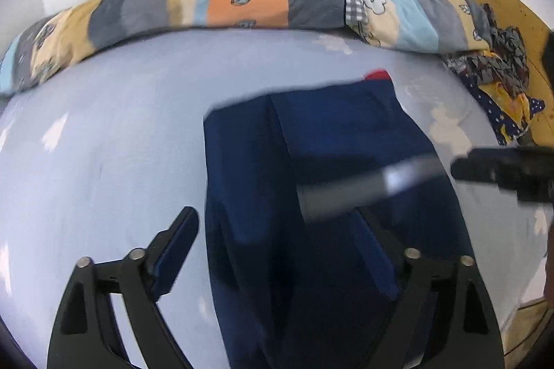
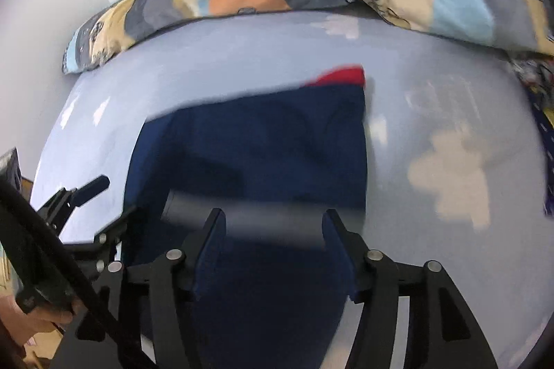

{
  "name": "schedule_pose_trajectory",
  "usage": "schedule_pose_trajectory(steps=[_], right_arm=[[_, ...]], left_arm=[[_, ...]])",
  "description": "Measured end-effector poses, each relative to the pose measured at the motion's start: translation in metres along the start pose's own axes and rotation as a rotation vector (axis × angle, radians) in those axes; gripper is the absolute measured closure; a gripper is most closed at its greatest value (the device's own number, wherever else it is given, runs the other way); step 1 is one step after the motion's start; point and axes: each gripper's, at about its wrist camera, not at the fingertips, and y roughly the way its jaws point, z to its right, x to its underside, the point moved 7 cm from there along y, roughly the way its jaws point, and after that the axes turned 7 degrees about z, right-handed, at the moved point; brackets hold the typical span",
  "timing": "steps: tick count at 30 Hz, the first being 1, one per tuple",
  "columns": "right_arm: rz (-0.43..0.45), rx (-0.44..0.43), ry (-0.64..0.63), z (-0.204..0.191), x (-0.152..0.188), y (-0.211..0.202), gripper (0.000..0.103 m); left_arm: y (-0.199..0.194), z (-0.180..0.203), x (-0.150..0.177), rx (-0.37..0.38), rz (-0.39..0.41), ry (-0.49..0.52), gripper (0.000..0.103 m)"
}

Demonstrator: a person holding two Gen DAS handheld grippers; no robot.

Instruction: Fold large clothes

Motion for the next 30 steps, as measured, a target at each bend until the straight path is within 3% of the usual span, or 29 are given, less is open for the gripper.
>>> schedule_pose_trajectory(steps=[3,7,11,15,20,25,30], right_arm=[[-0.026,0.024,0.013,-0.017,0.045,-0.022,0.039],[-0.047,0.095,0.042,-0.037,0.095,-0.044,0.032],[-0.092,0.132,0.075,-0.044,0.133,-0.066,0.032],[-0.083,0.170,0.116,-0.045,0.140,-0.102,0.032],[-0.066,0.185,0.119,-0.055,0.136,-0.152,0.025],[-0.077,0.122,0.149,-0.077,0.139,-0.202,0.020],[-0.075,0.102,0.158,-0.099,0.139,-0.239,0.019]], left_arm=[[-0.019,0.015,0.031,-0.030,-0.044,-0.004,0.011],[-0.040,0.027,0.074,-0.021,-0.161,-0.001,0.009],[-0.065,0.025,0.087,-0.039,-0.190,0.019,0.009],[-0.096,0.016,0.078,-0.078,-0.185,0.004,0.009],[-0.145,0.010,0.061,-0.125,-0.164,0.022,0.009],[-0.193,0.016,0.049,-0.092,-0.224,0.014,0.009],[-0.237,0.017,0.034,-0.091,-0.204,-0.009,0.009]])
